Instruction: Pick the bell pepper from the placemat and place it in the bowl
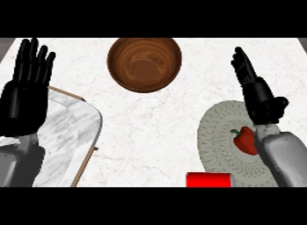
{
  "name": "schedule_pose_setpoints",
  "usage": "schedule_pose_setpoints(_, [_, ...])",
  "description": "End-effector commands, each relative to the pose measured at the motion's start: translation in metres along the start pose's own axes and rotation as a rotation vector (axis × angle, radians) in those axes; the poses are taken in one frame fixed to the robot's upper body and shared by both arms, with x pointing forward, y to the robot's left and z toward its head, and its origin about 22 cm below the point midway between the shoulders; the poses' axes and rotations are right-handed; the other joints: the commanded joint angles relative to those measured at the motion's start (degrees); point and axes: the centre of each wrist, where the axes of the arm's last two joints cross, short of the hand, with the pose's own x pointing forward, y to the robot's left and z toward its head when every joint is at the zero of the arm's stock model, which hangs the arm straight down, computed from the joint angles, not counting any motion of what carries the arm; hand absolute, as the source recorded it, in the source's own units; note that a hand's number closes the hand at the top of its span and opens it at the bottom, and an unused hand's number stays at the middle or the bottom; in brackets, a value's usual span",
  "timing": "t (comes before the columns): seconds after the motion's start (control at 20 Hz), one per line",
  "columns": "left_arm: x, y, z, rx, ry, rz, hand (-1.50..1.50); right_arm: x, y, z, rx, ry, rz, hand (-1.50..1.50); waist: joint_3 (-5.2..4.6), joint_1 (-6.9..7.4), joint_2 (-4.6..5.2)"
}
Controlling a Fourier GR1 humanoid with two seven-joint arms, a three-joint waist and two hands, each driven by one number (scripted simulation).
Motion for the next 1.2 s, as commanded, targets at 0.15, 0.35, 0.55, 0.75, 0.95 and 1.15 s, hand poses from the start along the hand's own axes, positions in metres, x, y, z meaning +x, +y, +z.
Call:
schedule_pose_setpoints(0.15, [-0.011,0.026,0.004,0.055,0.069,-0.136,0.00,0.036,0.086,0.028,0.718,-0.191,-0.339,-1.50,0.41,2.70,-1.48])
schedule_pose_setpoints(0.35, [-0.014,0.072,0.015,0.131,0.197,-0.232,0.00,0.057,0.044,0.048,0.804,-0.490,-0.084,-1.50,0.28,-1.99,-2.65])
schedule_pose_setpoints(0.55, [-0.015,0.080,0.019,0.130,0.197,-0.239,0.00,0.030,-0.005,0.100,0.785,-0.564,-0.231,-1.50,0.32,-2.62,-2.08])
schedule_pose_setpoints(0.75, [-0.028,0.087,0.017,0.141,0.202,-0.233,0.00,0.028,-0.060,0.117,0.863,-0.630,-0.164,-1.50,0.23,-2.62,-1.81])
schedule_pose_setpoints(0.95, [-0.012,0.100,0.011,0.122,0.196,-0.227,0.00,0.061,-0.127,0.098,0.825,-0.663,0.146,-1.50,0.20,-2.46,-1.97])
schedule_pose_setpoints(1.15, [-0.020,0.090,0.014,0.120,0.202,-0.220,0.00,0.089,-0.161,0.098,0.781,-0.586,0.322,-1.50,0.13,-1.77,-1.88])
